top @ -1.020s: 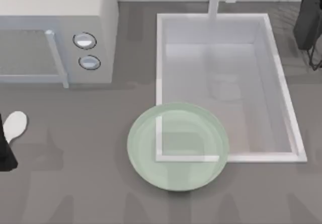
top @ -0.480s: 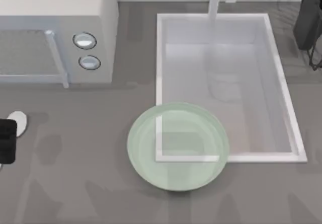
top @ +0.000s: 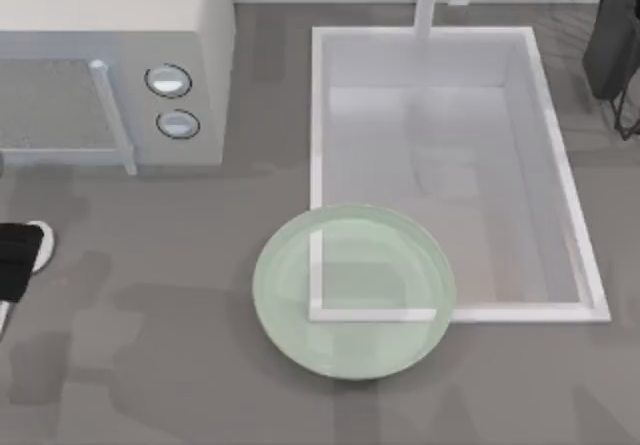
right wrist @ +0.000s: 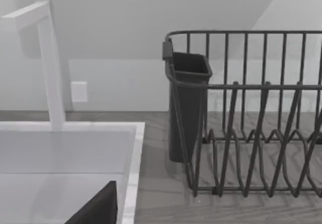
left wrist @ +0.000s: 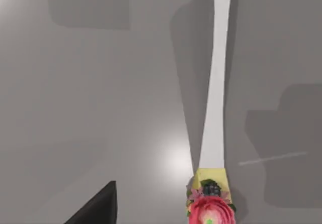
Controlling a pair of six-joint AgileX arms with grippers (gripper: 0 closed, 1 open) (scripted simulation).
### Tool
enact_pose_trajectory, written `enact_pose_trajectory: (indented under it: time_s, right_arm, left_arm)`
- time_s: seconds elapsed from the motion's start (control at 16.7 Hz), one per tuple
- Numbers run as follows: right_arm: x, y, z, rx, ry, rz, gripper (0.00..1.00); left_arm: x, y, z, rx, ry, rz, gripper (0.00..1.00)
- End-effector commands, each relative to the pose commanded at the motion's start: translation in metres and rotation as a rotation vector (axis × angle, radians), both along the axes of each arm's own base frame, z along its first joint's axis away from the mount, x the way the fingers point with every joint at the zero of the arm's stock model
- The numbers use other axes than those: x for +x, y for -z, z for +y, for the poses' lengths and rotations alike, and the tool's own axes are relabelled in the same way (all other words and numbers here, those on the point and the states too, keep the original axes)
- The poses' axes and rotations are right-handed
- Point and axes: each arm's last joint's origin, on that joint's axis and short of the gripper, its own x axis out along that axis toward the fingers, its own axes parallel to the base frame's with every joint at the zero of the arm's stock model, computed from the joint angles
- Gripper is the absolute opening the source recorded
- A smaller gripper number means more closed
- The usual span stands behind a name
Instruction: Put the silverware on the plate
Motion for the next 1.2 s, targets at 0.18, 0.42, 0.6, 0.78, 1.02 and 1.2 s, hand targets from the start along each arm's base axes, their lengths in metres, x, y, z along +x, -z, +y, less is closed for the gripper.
enact_pose_trajectory:
  time_s: [0.18,0.42,0.6,0.78,1.02,1.2]
  right_arm:
    - [0.0,0.0,0.0,0.0,0.0,0.0,1.0]
    - [0.0,0.0,0.0,0.0,0.0,0.0,1.0]
    - [0.0,0.0,0.0,0.0,0.0,0.0,1.0]
    - [0.0,0.0,0.0,0.0,0.0,0.0,1.0]
    - [0.0,0.0,0.0,0.0,0.0,0.0,1.0]
    - [0.0,0.0,0.0,0.0,0.0,0.0,1.0]
  left_arm:
    - [0.017,0.005,0.004,-0.006,0.007,0.087,1.0]
    - [0.021,0.006,0.005,-0.007,0.008,0.102,1.0]
    - [0.021,0.007,0.004,-0.007,0.011,0.101,1.0]
    - [0.022,0.026,0.005,-0.008,0.008,0.108,1.0]
    - [0.026,0.072,0.005,-0.006,0.008,0.091,1.0]
    - [0.022,0.1,0.005,-0.006,0.008,0.097,1.0]
